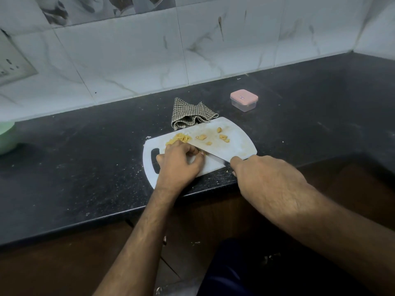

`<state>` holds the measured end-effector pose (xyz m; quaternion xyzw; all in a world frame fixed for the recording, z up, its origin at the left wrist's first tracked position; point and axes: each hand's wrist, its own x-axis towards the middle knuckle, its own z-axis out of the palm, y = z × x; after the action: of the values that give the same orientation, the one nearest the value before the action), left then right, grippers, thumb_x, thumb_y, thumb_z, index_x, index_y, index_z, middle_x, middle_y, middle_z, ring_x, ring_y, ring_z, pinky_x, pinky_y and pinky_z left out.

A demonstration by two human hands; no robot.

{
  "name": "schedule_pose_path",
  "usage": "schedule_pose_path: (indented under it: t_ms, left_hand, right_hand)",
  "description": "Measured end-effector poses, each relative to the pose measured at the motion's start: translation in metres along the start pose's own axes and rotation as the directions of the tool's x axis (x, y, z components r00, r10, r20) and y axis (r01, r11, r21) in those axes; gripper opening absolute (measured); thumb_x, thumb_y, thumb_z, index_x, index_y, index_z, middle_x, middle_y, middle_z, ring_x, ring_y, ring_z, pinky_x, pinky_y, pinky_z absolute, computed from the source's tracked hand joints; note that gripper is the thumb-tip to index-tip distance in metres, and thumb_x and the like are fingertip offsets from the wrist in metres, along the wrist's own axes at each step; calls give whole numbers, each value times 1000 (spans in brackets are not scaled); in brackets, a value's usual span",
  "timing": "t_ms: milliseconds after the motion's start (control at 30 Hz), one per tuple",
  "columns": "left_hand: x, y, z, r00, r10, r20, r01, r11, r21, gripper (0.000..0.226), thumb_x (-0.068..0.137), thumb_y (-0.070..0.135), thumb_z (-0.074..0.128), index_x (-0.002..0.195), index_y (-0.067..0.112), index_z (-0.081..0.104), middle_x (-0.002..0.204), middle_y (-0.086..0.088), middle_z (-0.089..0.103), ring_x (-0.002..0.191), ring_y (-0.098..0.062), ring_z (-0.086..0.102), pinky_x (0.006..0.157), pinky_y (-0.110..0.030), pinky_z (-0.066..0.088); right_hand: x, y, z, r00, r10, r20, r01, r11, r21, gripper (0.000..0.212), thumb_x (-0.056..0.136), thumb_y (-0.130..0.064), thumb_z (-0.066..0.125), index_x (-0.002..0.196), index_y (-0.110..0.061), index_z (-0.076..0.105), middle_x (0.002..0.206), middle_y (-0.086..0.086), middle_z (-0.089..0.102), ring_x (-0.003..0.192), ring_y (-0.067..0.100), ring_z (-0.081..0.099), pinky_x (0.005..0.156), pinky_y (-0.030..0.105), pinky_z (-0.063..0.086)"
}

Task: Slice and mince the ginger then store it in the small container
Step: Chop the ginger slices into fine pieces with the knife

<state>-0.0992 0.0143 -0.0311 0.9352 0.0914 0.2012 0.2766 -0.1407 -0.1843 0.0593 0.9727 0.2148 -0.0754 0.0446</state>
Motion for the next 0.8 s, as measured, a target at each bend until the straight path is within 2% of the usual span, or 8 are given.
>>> schedule_pose_path:
  t_ms: [100, 167, 267, 333, 467, 533, 667, 800]
  left_hand:
    - [0, 0, -1, 1000, 0, 16, 0, 1000, -2, 9, 92, 40, 69, 92, 31, 66, 105, 13, 59, 108, -11, 50, 87, -37, 21]
    - [1, 0, 0, 1000, 5, 21, -5, 1000, -2, 9, 93, 39, 69, 92, 31, 65, 105, 13, 58, 108, -11, 49, 87, -37, 21]
    - [0, 1, 2, 999, 46, 15, -47, 996, 74, 11, 94, 38, 65, 95, 27, 64, 104, 11, 55, 105, -12, 48, 87, -36, 22]
    - [-1, 1, 3, 997, 68, 23, -70, 993, 98, 10, 94, 37, 64, 94, 26, 63, 102, 11, 53, 103, -13, 47, 87, -35, 21]
    - [2, 0, 2, 998, 42, 40, -44, 998, 43, 9, 93, 36, 66, 93, 27, 65, 101, 12, 55, 104, -12, 47, 86, -33, 18]
    - [3, 0, 2, 999, 28, 42, -29, 999, 34, 7, 93, 36, 67, 91, 29, 65, 101, 13, 56, 105, -11, 46, 86, -33, 18]
    - [1, 3, 1, 999, 18, 51, -18, 1000, -3, 13, 92, 33, 68, 83, 33, 60, 98, 15, 57, 103, -9, 46, 83, -32, 18]
    - [0, 1, -1, 999, 4, 44, -3, 1000, -12, 13, 91, 33, 69, 81, 33, 62, 95, 18, 57, 103, -9, 49, 85, -34, 20]
  right_hand:
    - [2, 1, -6, 999, -10, 42, 11, 1000, -19, 18, 103, -13, 45, 120, -17, 44, 74, 0, 32, 60, 17, 30, 66, 39, 39]
    - [2, 1, -10, 998, -21, 64, 23, 999, -34, 23, 100, -9, 45, 122, -16, 43, 75, 0, 32, 61, 17, 30, 67, 39, 39]
    - [3, 0, -17, 995, -28, 96, 35, 997, -67, 35, 92, -2, 49, 124, -15, 43, 76, 1, 33, 74, 25, 40, 67, 39, 41]
    - [6, -1, -21, 994, -26, 111, 36, 996, -86, 35, 92, -3, 49, 125, -14, 45, 76, 2, 35, 78, 28, 42, 68, 40, 43]
    - [12, -5, -22, 989, -16, 148, 23, 998, -51, 37, 93, -4, 47, 128, -15, 46, 77, 3, 36, 82, 28, 43, 72, 40, 43]
    - [16, -6, -14, 992, -18, 128, 20, 1000, -12, 33, 96, -5, 45, 126, -16, 45, 77, 3, 36, 84, 28, 45, 72, 40, 44]
    - [24, -6, 10, 999, -32, 16, 31, 999, 34, 18, 102, -14, 47, 119, -18, 44, 76, 0, 42, 72, 22, 48, 69, 40, 48]
    - [18, -5, 17, 999, -20, -44, 22, 998, 62, 15, 102, -14, 44, 116, -20, 42, 78, 1, 44, 78, 28, 50, 71, 43, 51]
